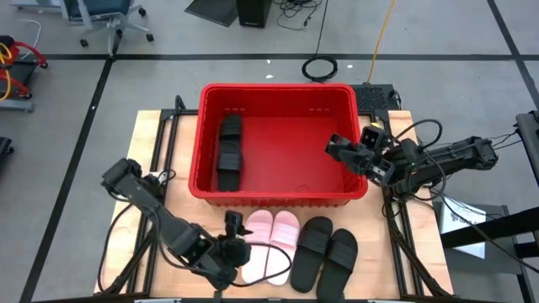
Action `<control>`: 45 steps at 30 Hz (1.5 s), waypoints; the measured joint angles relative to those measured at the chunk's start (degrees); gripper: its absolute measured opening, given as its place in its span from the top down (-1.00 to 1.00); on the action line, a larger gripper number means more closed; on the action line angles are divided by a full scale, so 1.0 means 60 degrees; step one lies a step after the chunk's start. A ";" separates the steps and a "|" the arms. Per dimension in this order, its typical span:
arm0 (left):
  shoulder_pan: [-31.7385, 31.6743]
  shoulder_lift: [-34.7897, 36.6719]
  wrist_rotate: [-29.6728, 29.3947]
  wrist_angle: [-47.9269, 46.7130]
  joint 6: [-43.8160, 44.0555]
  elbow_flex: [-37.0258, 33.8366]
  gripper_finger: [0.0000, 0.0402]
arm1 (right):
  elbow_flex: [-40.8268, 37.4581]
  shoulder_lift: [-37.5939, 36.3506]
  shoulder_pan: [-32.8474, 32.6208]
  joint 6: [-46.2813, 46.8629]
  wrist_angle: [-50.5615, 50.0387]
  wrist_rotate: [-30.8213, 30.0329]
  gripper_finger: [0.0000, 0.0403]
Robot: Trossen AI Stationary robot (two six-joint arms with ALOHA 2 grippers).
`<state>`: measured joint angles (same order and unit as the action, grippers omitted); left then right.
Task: Pick and place slides into bin
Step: Put the pink slide into the red bin
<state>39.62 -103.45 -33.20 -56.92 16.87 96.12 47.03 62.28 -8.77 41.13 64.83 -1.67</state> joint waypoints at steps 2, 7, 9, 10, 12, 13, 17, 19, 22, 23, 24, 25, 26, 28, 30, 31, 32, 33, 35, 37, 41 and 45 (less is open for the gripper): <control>0.0000 -0.0295 0.0115 0.0046 0.0516 0.0000 -0.14 | 0.0000 0.0000 -0.0142 -0.0005 0.0003 -0.0005 0.36; 0.0042 -0.1033 0.0269 0.0091 0.0815 0.0000 -0.14 | 0.0000 0.0000 -0.0494 -0.0009 -0.0068 -0.0015 0.36; 0.0039 -0.1307 0.0275 0.0106 0.0768 0.0000 -0.14 | 0.0000 0.0000 -0.0636 -0.0009 -0.0076 -0.0008 0.36; 0.0014 -0.1442 0.0282 0.0112 0.0775 0.0000 -0.14 | 0.0000 0.0000 -0.0708 -0.0041 -0.0094 -0.0006 0.36; -0.0045 -0.1684 0.0304 0.0115 0.0813 0.0000 -0.14 | 0.0000 0.0000 -0.0902 -0.0220 -0.0111 -0.0006 0.36; -0.0088 -0.1800 0.0300 0.0142 0.0818 0.0000 -0.14 | 0.0000 0.0000 -0.1013 -0.0319 -0.0116 -0.0008 0.36; -0.0242 -0.2194 0.0297 0.0573 0.0791 0.0000 -0.14 | 0.0000 0.0000 -0.1471 -0.0592 -0.0168 -0.0213 0.36; -0.0316 -0.2357 0.0293 0.0819 0.0720 0.0000 -0.14 | 0.0000 0.0000 -0.1680 -0.0743 -0.0270 -0.0392 0.36; -0.0520 -0.2557 0.0297 0.0905 0.0761 0.0000 -0.14 | 0.0000 0.0000 -0.1901 -0.0860 -0.0373 -0.0522 0.36; -0.0614 -0.2628 0.0279 0.0907 0.0746 0.0000 -0.14 | 0.0000 0.0000 -0.1954 -0.0865 -0.0425 -0.0523 0.36; -0.0714 -0.2706 0.0269 0.0910 0.0742 0.0000 -0.14 | 0.0000 0.0000 -0.2003 -0.0868 -0.0484 -0.0523 0.36; -0.0806 -0.2778 0.0271 0.0900 0.0742 0.0000 -0.14 | 0.0000 0.0000 -0.2050 -0.0886 -0.0549 -0.0525 0.36; -0.0900 -0.2839 0.0281 0.0885 0.0738 -0.0004 -0.14 | 0.0000 0.0000 -0.2093 -0.0936 -0.0593 -0.0527 0.36; -0.1095 -0.2994 0.0441 0.0924 0.0722 -0.0004 -0.14 | 0.0000 0.0000 -0.2157 -0.0997 -0.0591 -0.0557 0.36; -0.1267 -0.3181 0.0691 0.0944 0.0704 -0.0004 -0.14 | 0.0000 -0.0004 -0.2216 -0.1014 -0.0571 -0.0808 0.36; -0.1338 -0.3258 0.0845 0.0941 0.0638 -0.0006 -0.14 | 0.0000 0.0000 -0.2242 -0.1047 -0.0568 -0.0948 0.36; -0.1396 -0.3341 0.0889 0.0941 0.0554 -0.0011 -0.14 | 0.0000 -0.0001 -0.2255 -0.1065 -0.0571 -0.0998 0.36; -0.1453 -0.3406 0.0894 0.0943 0.0466 -0.0011 -0.14 | 0.0000 0.0000 -0.2256 -0.1080 -0.0575 -0.0999 0.36; -0.1509 -0.3433 0.0860 0.0827 0.0385 -0.0011 -0.14 | 0.0000 0.0000 -0.2255 -0.1081 -0.0571 -0.0989 0.36; -0.1566 -0.3429 0.0736 0.0656 0.0388 -0.0007 -0.14 | 0.0000 -0.0002 -0.2256 -0.1075 -0.0614 -0.0984 0.36; -0.1773 -0.3437 0.0259 0.0410 0.0418 -0.0007 -0.14 | 0.0000 0.0000 -0.2252 -0.1080 -0.0662 -0.0981 0.36; -0.1926 -0.3437 0.0251 0.0134 0.0418 -0.0008 -0.10 | 0.0000 0.0000 -0.2252 -0.1080 -0.0673 -0.0981 0.36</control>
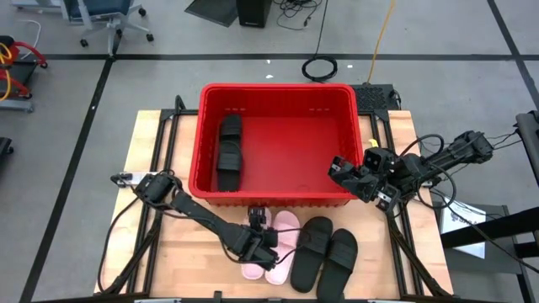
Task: Pick and place slides into bin
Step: Put the pink slide into the red bin
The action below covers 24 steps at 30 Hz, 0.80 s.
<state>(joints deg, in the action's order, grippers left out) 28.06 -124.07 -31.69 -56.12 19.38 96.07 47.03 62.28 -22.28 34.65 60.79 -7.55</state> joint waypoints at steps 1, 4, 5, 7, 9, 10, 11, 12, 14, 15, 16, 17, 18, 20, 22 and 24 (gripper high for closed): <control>-0.0059 -0.0001 0.0057 -0.0044 0.0022 -0.0010 -0.06 | 0.0000 0.0000 0.0000 0.0000 0.0006 0.0000 0.36; -0.0272 -0.0018 0.0093 -0.0114 0.0120 -0.0050 0.16 | 0.0000 0.0000 0.0000 0.0000 0.0027 0.0006 0.36; -0.0331 -0.0018 0.0105 -0.0143 0.0120 -0.0055 0.26 | 0.0000 0.0000 0.0000 0.0000 0.0025 0.0007 0.36; -0.0421 -0.0015 0.0346 -0.0129 0.0076 -0.0057 0.46 | 0.0000 0.0000 0.0000 0.0000 0.0025 0.0007 0.36; -0.0521 -0.0018 0.0649 -0.0130 0.0058 -0.0057 0.67 | 0.0000 0.0000 0.0000 0.0000 0.0011 0.0007 0.36; -0.0554 -0.0015 0.0787 -0.0131 0.0051 -0.0057 0.77 | 0.0000 0.0000 0.0000 -0.0008 0.0002 0.0007 0.36; -0.0566 -0.0015 0.0865 -0.0135 0.0052 -0.0057 0.87 | 0.0000 0.0000 0.0000 -0.0041 0.0004 0.0007 0.36; -0.0562 -0.0015 0.0920 -0.0138 0.0051 -0.0057 0.93 | 0.0000 0.0000 0.0000 -0.0061 0.0000 0.0007 0.36; -0.0542 -0.0015 0.0960 -0.0138 0.0055 -0.0057 0.95 | 0.0000 0.0000 0.0000 -0.0097 0.0000 0.0009 0.36; -0.0519 -0.0015 0.1008 -0.0142 0.0035 -0.0057 0.94 | 0.0000 0.0000 -0.0001 -0.0105 0.0000 0.0007 0.35; -0.0482 -0.0015 0.1086 -0.0146 -0.0005 -0.0057 0.92 | 0.0000 0.0000 0.0000 -0.0119 0.0000 0.0007 0.36; -0.0455 -0.0015 0.1180 -0.0154 -0.0056 -0.0057 0.92 | 0.0000 0.0000 0.0000 -0.0145 -0.0005 0.0007 0.36; -0.0414 -0.0015 0.1268 -0.0186 -0.0092 -0.0057 0.92 | 0.0000 0.0000 0.0000 -0.0148 -0.0012 0.0007 0.36; -0.0291 0.0011 0.1483 -0.0288 -0.0193 -0.0057 0.95 | 0.0000 0.0000 0.0000 -0.0149 -0.0033 -0.0018 0.36; -0.0153 0.0106 0.1727 -0.0417 -0.0038 -0.0061 0.98 | 0.0000 0.0000 0.0000 -0.0146 -0.0040 -0.0018 0.35; 0.0014 0.0338 0.1875 -0.0666 0.0271 -0.0061 0.96 | 0.0000 0.0000 0.0000 -0.0147 -0.0042 -0.0018 0.36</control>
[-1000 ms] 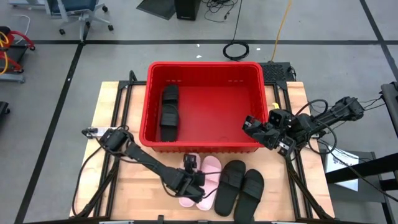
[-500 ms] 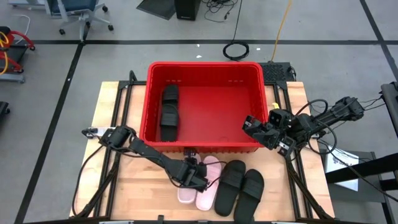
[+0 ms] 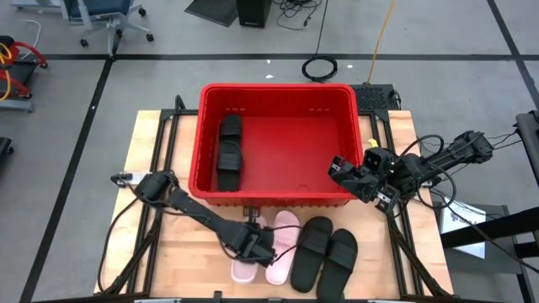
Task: Pick and place slides into bin
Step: Put the pink slide into the red bin
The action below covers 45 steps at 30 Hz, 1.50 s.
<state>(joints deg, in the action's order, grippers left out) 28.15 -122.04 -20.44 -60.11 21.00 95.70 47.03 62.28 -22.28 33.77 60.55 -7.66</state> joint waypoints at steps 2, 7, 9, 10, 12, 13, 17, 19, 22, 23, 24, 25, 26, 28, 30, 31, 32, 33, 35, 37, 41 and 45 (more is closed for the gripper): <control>0.0176 0.0330 0.0139 -0.0076 0.0107 0.0000 0.94 | 0.0000 -0.0001 0.0000 -0.0005 -0.0076 0.0000 0.36; 0.0526 0.1436 0.0357 0.0007 0.0071 0.0000 0.98 | 0.0000 -0.0003 0.0000 -0.0092 -0.0274 -0.0085 0.36; 0.0635 0.1962 0.0467 0.0032 0.0090 0.0000 0.97 | -0.0001 -0.0004 0.0000 -0.0108 -0.0462 -0.0270 0.36; 0.0663 0.2224 0.0526 0.0047 0.0116 0.0000 0.96 | -0.0004 0.0000 0.0000 -0.0106 -0.0508 -0.0275 0.35; 0.0752 0.2766 0.0702 0.0128 0.0130 0.0000 0.94 | -0.0004 0.0000 0.0006 -0.0097 -0.0580 -0.0280 0.36; 0.0772 0.3048 0.0779 0.0189 0.0130 0.0000 0.94 | -0.0004 -0.0002 0.0007 -0.0097 -0.0614 -0.0291 0.36; 0.0854 0.4124 0.1116 0.0916 0.0123 0.0000 0.98 | -0.0004 -0.0004 0.0015 -0.0207 -0.0892 -0.0591 0.36; 0.0861 0.4617 0.1135 0.1485 0.0112 0.0000 0.97 | -0.0004 -0.0004 0.0015 -0.0327 -0.1105 -0.0984 0.36; 0.0820 0.5244 0.1001 0.2545 -0.0098 0.0004 0.94 | -0.0004 0.0000 0.0034 -0.0516 -0.1249 -0.1531 0.35; 0.0815 0.5426 0.0880 0.2883 -0.0213 0.0004 0.94 | -0.0004 0.0000 0.0050 -0.0594 -0.1250 -0.1720 0.35; 0.0815 0.5597 0.0751 0.3237 -0.0393 0.0007 0.95 | -0.0004 -0.0004 0.0089 -0.0664 -0.1250 -0.1853 0.35; 0.0815 0.5759 0.0623 0.3548 -0.0610 0.0007 0.97 | -0.0004 -0.0004 0.0129 -0.0741 -0.1247 -0.1998 0.35; 0.0815 0.5921 0.0454 0.3896 -0.0853 0.0007 0.98 | -0.0004 -0.0004 0.0187 -0.0786 -0.1243 -0.2015 0.35; 0.0807 0.6218 0.0015 0.4520 -0.1323 0.0007 0.98 | -0.0004 0.0000 0.0330 -0.0822 -0.1105 -0.2014 0.35; 0.0774 0.6541 -0.0521 0.4891 -0.1829 0.0007 0.95 | -0.0004 -0.0004 0.0473 -0.0825 -0.0959 -0.2014 0.36; 0.0748 0.6710 -0.0817 0.4986 -0.2064 0.0007 0.94 | -0.0004 -0.0007 0.0556 -0.0825 -0.0911 -0.2011 0.36; 0.0713 0.6886 -0.1161 0.5034 -0.2315 0.0007 0.93 | -0.0004 -0.0007 0.0635 -0.0825 -0.0905 -0.2016 0.35; 0.0637 0.7064 -0.1523 0.5041 -0.2565 0.0007 0.93 | -0.0004 -0.0005 0.0719 -0.0810 -0.0885 -0.2032 0.35; 0.0434 0.7438 -0.2087 0.5041 -0.3131 0.0007 0.95 | -0.0004 0.0000 0.0871 -0.0763 -0.0779 -0.2264 0.35; 0.0123 0.7776 -0.2438 0.5040 -0.3841 0.0007 0.98 | -0.0004 0.0000 0.0998 -0.0757 -0.0605 -0.2518 0.36; -0.0966 0.8316 -0.2446 0.5037 -0.4905 0.0015 0.95 | -0.0004 0.0000 0.1377 -0.0775 -0.0250 -0.2524 0.35; -0.2228 0.8557 -0.2402 0.4775 -0.5552 0.0015 0.91 | -0.0004 -0.0004 0.1860 -0.0778 -0.0014 -0.2543 0.35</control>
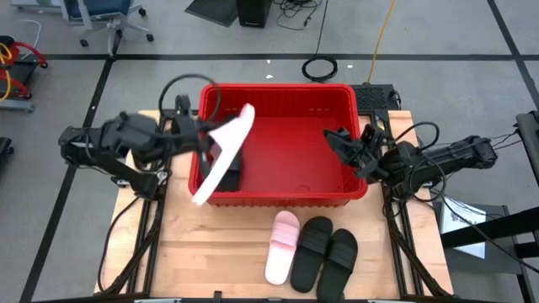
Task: Pick and place slides into bin
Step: Put the pink slide into the red bin
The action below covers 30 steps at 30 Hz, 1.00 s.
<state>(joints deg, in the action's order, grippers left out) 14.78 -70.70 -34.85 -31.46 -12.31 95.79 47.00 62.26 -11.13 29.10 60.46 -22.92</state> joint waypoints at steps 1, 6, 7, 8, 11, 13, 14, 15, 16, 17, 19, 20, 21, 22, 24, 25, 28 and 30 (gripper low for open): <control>-0.0301 0.0008 0.0010 -0.0111 -0.0177 0.0000 0.91 | 0.0000 0.0000 0.0131 -0.0004 0.0005 0.0001 0.35; -0.1708 -0.0155 0.0506 -0.1669 -0.0879 0.0012 0.98 | 0.0000 0.0000 0.0774 0.0000 0.0024 0.0011 0.36; -0.1969 -0.0280 0.0615 -0.2053 -0.0888 0.0018 0.98 | 0.0000 0.0000 0.0899 0.0022 0.0064 0.0011 0.36; -0.2210 -0.0416 0.0669 -0.2452 -0.0911 0.0018 0.97 | 0.0000 0.0000 0.1007 0.0025 0.0127 0.0017 0.35; -0.2849 -0.0908 0.0737 -0.3569 -0.1329 0.0011 0.92 | 0.0003 0.0000 0.1267 0.0025 0.0213 0.0033 0.35; -0.3210 -0.1274 0.0690 -0.3798 -0.1647 0.0012 0.91 | 0.0001 0.0000 0.1444 0.0025 0.0196 0.0046 0.36; -0.3375 -0.1470 0.0605 -0.3830 -0.1713 0.0015 0.90 | 0.0000 0.0000 0.1543 0.0029 0.0166 0.0062 0.35; -0.3540 -0.1662 0.0578 -0.3810 -0.1741 0.0015 0.91 | 0.0004 0.0000 0.1653 0.0043 0.0139 0.0066 0.35; -0.3687 -0.1865 0.0580 -0.3749 -0.1750 0.0015 0.91 | 0.0004 -0.0002 0.1779 0.0091 0.0074 0.0067 0.35; -0.3818 -0.2065 0.0572 -0.3677 -0.1750 0.0015 0.93 | 0.0004 -0.0004 0.1913 0.0178 -0.0018 0.0069 0.35; -0.4067 -0.2439 0.0566 -0.3560 -0.1747 0.0015 0.95 | 0.0004 -0.0081 0.2227 0.0468 -0.0451 0.0099 0.35; -0.4187 -0.2650 0.0554 -0.3537 -0.1739 0.0015 0.97 | 0.0004 -0.0144 0.2395 0.0635 -0.0784 0.0109 0.35; -0.4304 -0.2875 0.0553 -0.3527 -0.1688 0.0017 0.98 | 0.0004 -0.0253 0.2558 0.0801 -0.1213 0.0116 0.35; -0.4421 -0.3104 0.0554 -0.3524 -0.1650 0.0018 0.98 | 0.0004 -0.0392 0.2723 0.0911 -0.1721 0.0158 0.36; -0.4640 -0.3621 0.0554 -0.3541 -0.1596 0.0017 0.98 | 0.0004 -0.0618 0.3070 0.0957 -0.2385 0.0493 0.36; -0.4750 -0.3849 0.0554 -0.3538 -0.1582 0.0015 0.97 | 0.0002 -0.0741 0.3231 0.0909 -0.2569 0.0672 0.35; -0.5042 -0.4549 0.0554 -0.3534 -0.1781 0.0015 0.90 | 0.0000 -0.1215 0.3697 0.0569 -0.2543 0.1086 0.36; -0.5210 -0.5013 0.0558 -0.3524 -0.2004 0.0015 0.85 | 0.0004 -0.1624 0.4023 0.0453 -0.2571 0.1122 0.35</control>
<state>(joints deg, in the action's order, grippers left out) -16.48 -100.78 -31.51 -52.61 -24.34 95.88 47.03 52.51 13.01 31.82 45.04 -16.19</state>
